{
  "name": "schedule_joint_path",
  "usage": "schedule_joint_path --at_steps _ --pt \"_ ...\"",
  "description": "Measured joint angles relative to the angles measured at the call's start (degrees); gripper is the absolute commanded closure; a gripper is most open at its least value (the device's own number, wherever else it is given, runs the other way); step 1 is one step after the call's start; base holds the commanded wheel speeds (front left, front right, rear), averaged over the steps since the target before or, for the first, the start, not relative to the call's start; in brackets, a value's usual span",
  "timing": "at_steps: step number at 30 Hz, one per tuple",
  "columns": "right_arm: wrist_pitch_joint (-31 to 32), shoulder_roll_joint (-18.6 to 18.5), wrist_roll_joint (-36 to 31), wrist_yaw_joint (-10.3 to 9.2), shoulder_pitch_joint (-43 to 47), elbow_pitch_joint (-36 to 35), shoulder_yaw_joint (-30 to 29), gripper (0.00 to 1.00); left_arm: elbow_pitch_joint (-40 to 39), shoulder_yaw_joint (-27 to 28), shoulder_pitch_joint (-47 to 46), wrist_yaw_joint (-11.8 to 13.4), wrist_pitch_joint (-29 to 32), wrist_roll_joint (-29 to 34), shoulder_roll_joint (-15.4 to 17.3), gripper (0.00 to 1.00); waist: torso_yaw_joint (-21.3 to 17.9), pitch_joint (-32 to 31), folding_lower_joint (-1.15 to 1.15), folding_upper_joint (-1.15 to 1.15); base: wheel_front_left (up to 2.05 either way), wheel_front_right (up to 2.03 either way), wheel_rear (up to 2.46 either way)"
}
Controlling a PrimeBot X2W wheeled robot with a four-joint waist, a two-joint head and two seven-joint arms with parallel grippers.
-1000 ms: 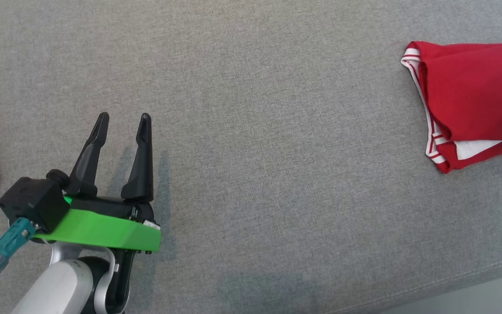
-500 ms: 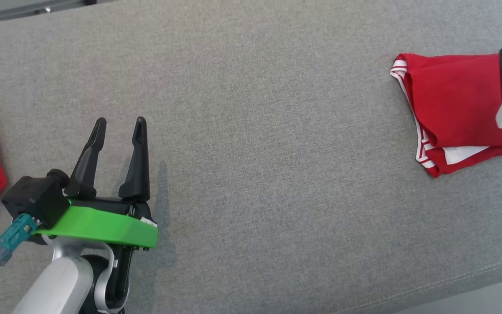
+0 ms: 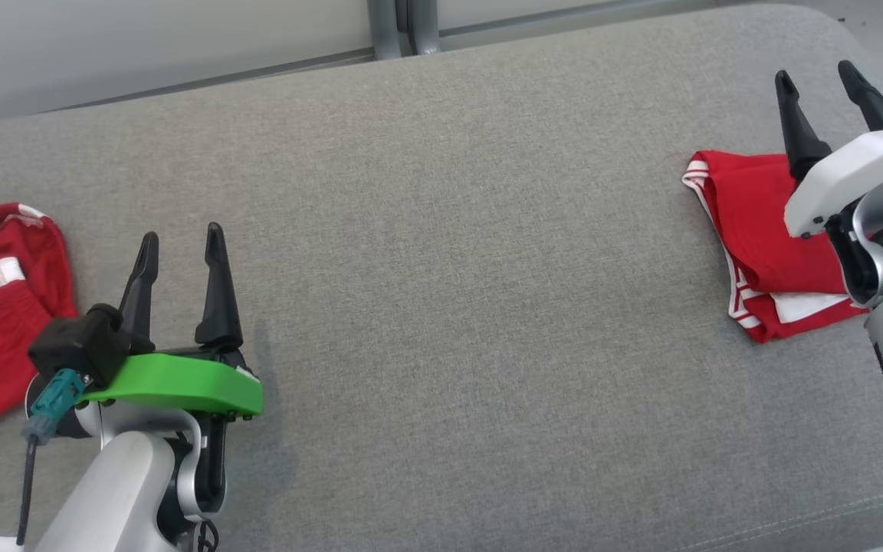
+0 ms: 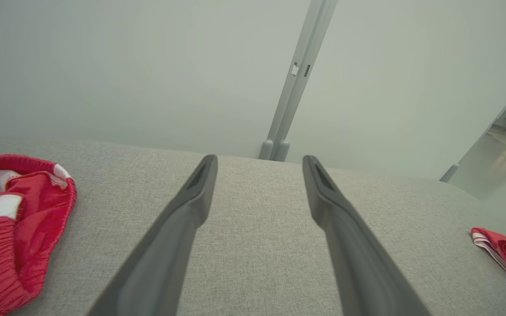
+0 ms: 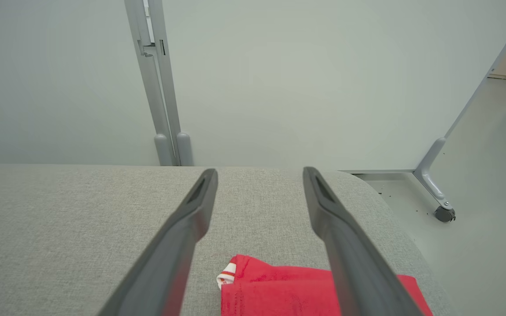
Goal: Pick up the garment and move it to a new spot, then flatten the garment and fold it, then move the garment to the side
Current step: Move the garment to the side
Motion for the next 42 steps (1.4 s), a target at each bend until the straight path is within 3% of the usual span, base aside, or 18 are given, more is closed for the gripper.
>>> schedule_joint_path --at_steps 5,9,13,18,24,28,42 --pt "-1.47 2.86 -2.97 0.00 4.09 -3.30 -3.97 0.00 2.35 0.46 0.66 -0.80 -0.21 1.85 -1.22 0.00 1.33 -2.33 0.00 0.00 0.00 0.00 0.00" --pt "-1.99 8.09 -8.00 0.00 9.68 -7.71 -7.82 0.00 3.21 1.42 3.24 -1.09 -0.37 2.69 -1.52 0.00 2.63 -4.61 0.00 0.00 0.00 0.00 0.00" --pt "-0.87 13.45 -11.58 0.00 16.69 -14.36 -9.48 0.00 2.21 2.93 6.27 -1.02 -0.37 4.11 -1.49 0.00 3.92 -6.60 0.00 0.00 0.00 0.00 0.00" --pt "1.10 17.45 -14.64 0.00 25.13 -24.06 -10.78 0.00 0.60 4.12 10.25 -0.59 -0.44 5.49 -0.97 0.00 5.35 -8.22 0.00 0.00 0.00 0.00 0.00" --pt "3.09 18.92 -16.58 0.00 34.82 -34.26 -10.96 0.00 -0.08 3.86 13.86 0.64 -0.45 6.55 -0.41 0.00 6.13 -9.30 0.00 0.00 0.00 0.00 0.00" --pt "3.65 18.95 -14.13 0.00 39.07 -38.15 -10.02 0.00 -0.71 3.98 15.55 0.99 -0.45 6.38 -1.09 0.00 6.21 -9.46 0.00 0.00 0.00 0.00 0.00" --pt "3.57 18.97 -11.63 0.00 41.53 -39.96 -9.02 0.00 0.26 3.54 16.62 -0.71 -0.45 5.90 -1.93 0.00 7.19 -10.07 0.00 0.00 0.00 0.00 0.00"
